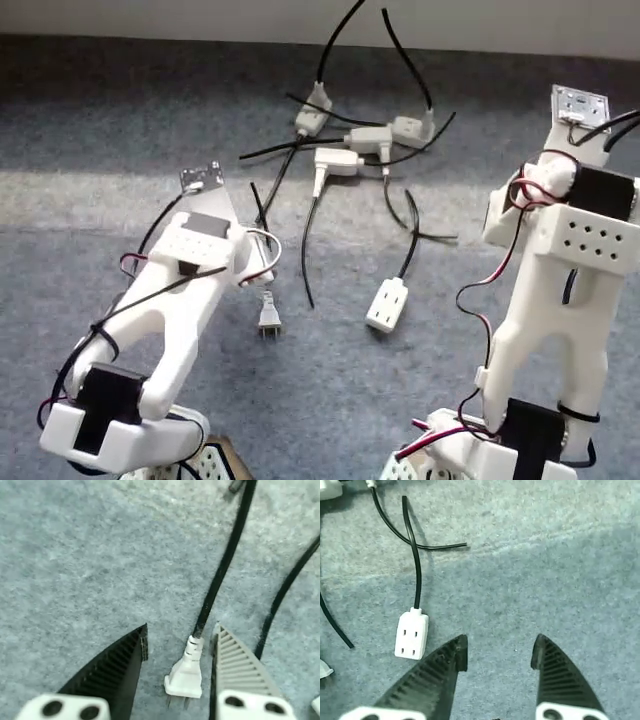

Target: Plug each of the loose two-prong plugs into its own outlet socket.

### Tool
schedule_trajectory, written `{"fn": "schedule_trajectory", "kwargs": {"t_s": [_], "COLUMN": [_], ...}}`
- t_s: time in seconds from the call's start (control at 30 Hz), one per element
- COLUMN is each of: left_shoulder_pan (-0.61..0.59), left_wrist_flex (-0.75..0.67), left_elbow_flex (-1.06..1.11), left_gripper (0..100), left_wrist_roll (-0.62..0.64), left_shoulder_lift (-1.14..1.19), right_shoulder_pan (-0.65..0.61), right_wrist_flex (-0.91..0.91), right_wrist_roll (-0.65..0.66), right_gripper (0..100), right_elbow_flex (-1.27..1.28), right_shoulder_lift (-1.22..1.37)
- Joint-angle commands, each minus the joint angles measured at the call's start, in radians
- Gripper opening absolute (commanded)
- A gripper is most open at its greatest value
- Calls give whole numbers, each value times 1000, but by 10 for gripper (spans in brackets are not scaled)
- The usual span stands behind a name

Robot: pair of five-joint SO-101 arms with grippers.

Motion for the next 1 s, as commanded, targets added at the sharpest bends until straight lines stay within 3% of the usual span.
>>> {"fn": "schedule_trajectory", "kwargs": {"t_s": [0.0, 0.17, 0.33, 0.5, 0.77, 0.97], "left_shoulder_pan": [59, 64, 64, 71, 209, 182], "left_wrist_flex": [-104, -98, 5, 29, 21, 21], "left_elbow_flex": [38, 42, 35, 33, 41, 67], "left_gripper": [213, 213, 216, 214, 214, 214], "left_wrist_roll": [9, 9, -11, -229, -209, -210], "left_shoulder_lift": [-28, -28, -28, -33, -27, -25], "right_shoulder_pan": [65, 113, 142, 147, 147, 143], "right_wrist_flex": [38, 38, 38, 38, 38, 36], "right_wrist_roll": [54, 97, 101, 101, 101, 101], "right_gripper": [207, 206, 206, 206, 206, 206], "right_elbow_flex": [8, 8, 8, 8, 10, 67], "right_shoulder_lift": [-35, -33, -33, -31, -31, -33]}}
